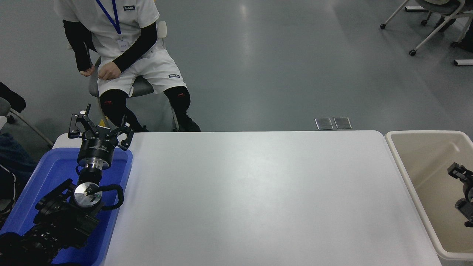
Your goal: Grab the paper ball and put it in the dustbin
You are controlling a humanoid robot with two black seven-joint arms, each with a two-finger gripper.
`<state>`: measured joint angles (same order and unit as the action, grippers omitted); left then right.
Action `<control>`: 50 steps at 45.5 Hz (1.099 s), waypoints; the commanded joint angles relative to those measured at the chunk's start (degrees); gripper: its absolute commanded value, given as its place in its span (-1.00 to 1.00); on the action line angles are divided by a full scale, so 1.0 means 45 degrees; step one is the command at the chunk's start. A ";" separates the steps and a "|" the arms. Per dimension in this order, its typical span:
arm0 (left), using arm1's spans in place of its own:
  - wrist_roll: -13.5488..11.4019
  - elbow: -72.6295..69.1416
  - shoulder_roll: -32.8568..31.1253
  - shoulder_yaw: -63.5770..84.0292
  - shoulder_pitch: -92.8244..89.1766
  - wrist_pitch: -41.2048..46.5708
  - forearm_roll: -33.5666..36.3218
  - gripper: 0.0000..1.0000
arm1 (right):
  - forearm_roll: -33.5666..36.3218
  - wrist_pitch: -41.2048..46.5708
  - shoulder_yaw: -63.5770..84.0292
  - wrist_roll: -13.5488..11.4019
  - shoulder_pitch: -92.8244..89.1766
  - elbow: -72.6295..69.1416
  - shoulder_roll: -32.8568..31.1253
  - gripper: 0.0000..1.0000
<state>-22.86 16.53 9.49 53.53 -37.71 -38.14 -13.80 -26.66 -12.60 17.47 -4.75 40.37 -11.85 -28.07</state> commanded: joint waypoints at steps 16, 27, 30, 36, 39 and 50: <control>0.0002 -0.0001 0.0000 0.0000 0.0000 0.0000 0.0001 0.98 | 0.0006 0.0104 -0.0190 0.0000 0.0696 -0.0277 -0.0012 0.99; 0.0002 -0.0001 0.0000 0.0000 0.0000 0.0000 0.0001 0.98 | -0.0013 0.0124 -0.0618 0.0000 0.1262 -0.2208 -0.0947 1.00; 0.0002 -0.0001 0.0000 0.0000 0.0000 0.0000 0.0001 0.98 | -0.0013 0.0124 -0.1086 0.0000 0.1438 -0.2990 -0.1436 1.00; 0.0002 -0.0001 0.0000 0.0000 0.0000 0.0000 0.0001 0.98 | -0.0013 0.0182 -0.2433 0.0000 0.1516 -0.3694 -0.1672 1.00; 0.0002 -0.0001 0.0000 0.0000 0.0000 0.0000 0.0001 0.98 | -0.0013 0.0202 -0.3428 0.0000 0.1400 -0.4260 -0.1789 1.00; 0.0002 -0.0001 0.0000 0.0000 0.0000 0.0000 0.0001 0.98 | -0.0033 0.0183 -0.7941 0.0078 0.0716 -0.4575 -0.1829 1.00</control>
<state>-22.86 16.52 9.49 53.52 -37.70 -38.14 -13.81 -26.74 -11.82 -1.57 -4.64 45.35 -29.31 -35.41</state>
